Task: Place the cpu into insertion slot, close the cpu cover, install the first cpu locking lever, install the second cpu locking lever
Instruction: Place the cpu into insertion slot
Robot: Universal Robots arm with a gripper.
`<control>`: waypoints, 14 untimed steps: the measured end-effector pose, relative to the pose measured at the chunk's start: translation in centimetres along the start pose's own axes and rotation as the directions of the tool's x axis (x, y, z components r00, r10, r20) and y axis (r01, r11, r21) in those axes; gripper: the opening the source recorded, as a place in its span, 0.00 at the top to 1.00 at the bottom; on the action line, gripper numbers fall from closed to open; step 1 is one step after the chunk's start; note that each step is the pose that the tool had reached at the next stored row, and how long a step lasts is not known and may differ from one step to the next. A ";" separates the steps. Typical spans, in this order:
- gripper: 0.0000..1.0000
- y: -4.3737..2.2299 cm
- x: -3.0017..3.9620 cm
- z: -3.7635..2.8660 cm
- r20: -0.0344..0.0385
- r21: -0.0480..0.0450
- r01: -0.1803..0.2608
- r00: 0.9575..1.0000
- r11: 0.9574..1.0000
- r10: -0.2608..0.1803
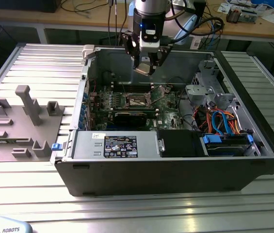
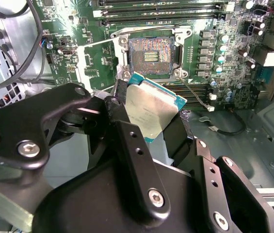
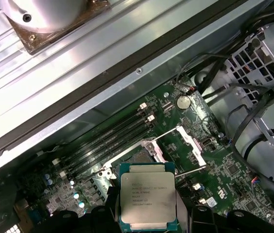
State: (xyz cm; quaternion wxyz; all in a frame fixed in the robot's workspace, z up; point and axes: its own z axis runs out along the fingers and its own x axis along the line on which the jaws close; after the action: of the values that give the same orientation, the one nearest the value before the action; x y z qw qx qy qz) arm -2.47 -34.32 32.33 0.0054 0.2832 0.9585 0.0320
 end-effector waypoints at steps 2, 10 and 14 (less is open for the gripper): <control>0.46 0.00 0.00 0.01 0.000 0.000 -0.002 1.000 1.000 0.002; 0.46 0.00 0.00 0.03 0.001 0.000 -0.010 1.000 1.000 0.010; 0.46 0.00 0.00 0.05 0.001 0.000 -0.014 1.000 1.000 0.014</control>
State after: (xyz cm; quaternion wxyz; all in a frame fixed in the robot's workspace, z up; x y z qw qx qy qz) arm -2.47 -34.32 32.28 0.0056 0.2897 0.9566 0.0320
